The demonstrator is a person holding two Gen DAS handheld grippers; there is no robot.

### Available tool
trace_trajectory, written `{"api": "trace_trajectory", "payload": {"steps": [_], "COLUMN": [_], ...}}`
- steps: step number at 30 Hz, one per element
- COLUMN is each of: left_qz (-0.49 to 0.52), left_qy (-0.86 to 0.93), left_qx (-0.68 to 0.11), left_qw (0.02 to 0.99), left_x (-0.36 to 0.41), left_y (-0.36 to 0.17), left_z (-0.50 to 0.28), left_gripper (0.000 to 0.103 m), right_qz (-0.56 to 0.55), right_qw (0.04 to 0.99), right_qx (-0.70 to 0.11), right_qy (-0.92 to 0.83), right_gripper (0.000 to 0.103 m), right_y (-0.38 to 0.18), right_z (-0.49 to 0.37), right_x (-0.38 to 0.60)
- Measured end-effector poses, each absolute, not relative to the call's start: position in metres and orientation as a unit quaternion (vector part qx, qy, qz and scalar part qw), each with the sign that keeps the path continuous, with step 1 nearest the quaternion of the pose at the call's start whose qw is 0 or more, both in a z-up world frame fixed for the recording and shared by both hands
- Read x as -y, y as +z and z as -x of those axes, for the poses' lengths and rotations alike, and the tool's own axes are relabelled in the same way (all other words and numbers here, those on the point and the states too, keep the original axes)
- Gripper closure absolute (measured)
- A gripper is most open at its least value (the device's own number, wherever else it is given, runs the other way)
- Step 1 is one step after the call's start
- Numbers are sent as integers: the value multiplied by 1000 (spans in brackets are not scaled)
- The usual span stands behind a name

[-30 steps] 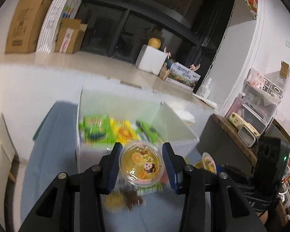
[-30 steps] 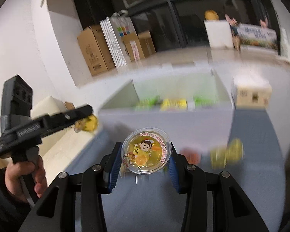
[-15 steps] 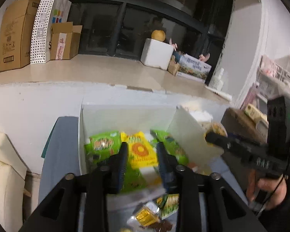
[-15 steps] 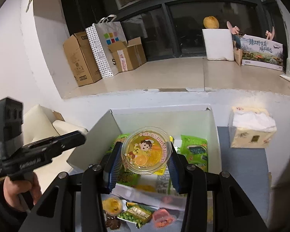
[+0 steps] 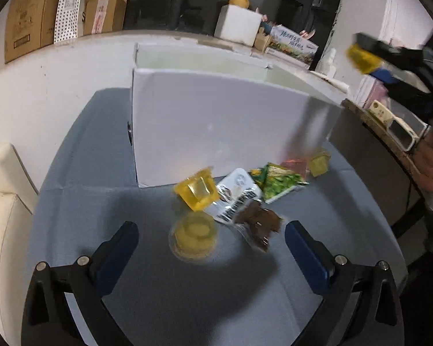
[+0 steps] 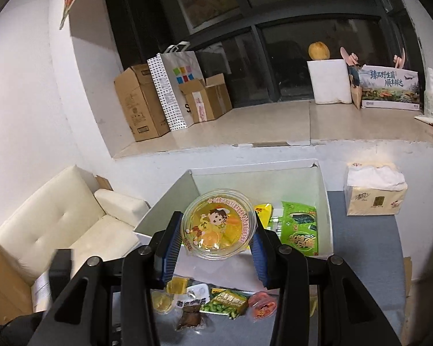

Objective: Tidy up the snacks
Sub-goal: 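Grasp a yellow jelly cup with the left tool, then lower the yellow jelly cup into the white box and open the left tool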

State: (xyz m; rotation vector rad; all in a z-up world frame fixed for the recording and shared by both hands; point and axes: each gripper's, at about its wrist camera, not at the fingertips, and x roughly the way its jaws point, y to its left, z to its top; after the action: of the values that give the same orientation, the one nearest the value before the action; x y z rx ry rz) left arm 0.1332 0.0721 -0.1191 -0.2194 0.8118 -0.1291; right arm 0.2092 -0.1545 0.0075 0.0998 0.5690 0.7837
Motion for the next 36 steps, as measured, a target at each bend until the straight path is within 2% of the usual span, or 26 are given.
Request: {"api": "trace_trajectory", "payload": {"steps": [5, 7, 8, 9, 10, 11, 18, 25, 31, 36], "left_qz": [165, 176, 181, 184, 194, 202, 171, 168, 145, 122], "left_qy": [-69, -60, -63, -51, -46, -52, -64, -74, -78, -60], "left_qx": [-409, -414, -414, -420, -422, -420, -386, -308, -270, -297], "left_qw": [895, 891, 890, 887, 884, 883, 904, 934, 949, 945], "left_x": [-81, -81, -80, -81, -83, -84, -74, -85, -91, -101], "left_y": [-131, -135, -136, -139, -141, -143, -128, -66, -4, -3], "left_z": [-166, -177, -181, -186, -188, -189, -164, -123, -171, -227], "left_gripper": [0, 5, 21, 33, 52, 57, 57, 57, 57, 57], "right_qz": [-58, -61, -63, -67, -70, -71, -82, -82, -68, -37], "right_qw": [880, 879, 878, 877, 877, 877, 876, 875, 877, 880], "right_qx": [-279, -282, -285, -287, -288, -289, -286, -284, -284, -303], "right_qy": [381, 380, 379, 379, 379, 378, 379, 383, 381, 365], "right_gripper": [55, 55, 55, 55, 55, 55, 55, 55, 55, 55], "right_y": [1, -3, -5, -7, -8, -9, -11, -12, -7, -6], "right_z": [-205, -206, -207, -207, -207, -207, -200, -190, -208, -247], "right_x": [157, 158, 159, 160, 161, 162, 170, 169, 152, 126]}}
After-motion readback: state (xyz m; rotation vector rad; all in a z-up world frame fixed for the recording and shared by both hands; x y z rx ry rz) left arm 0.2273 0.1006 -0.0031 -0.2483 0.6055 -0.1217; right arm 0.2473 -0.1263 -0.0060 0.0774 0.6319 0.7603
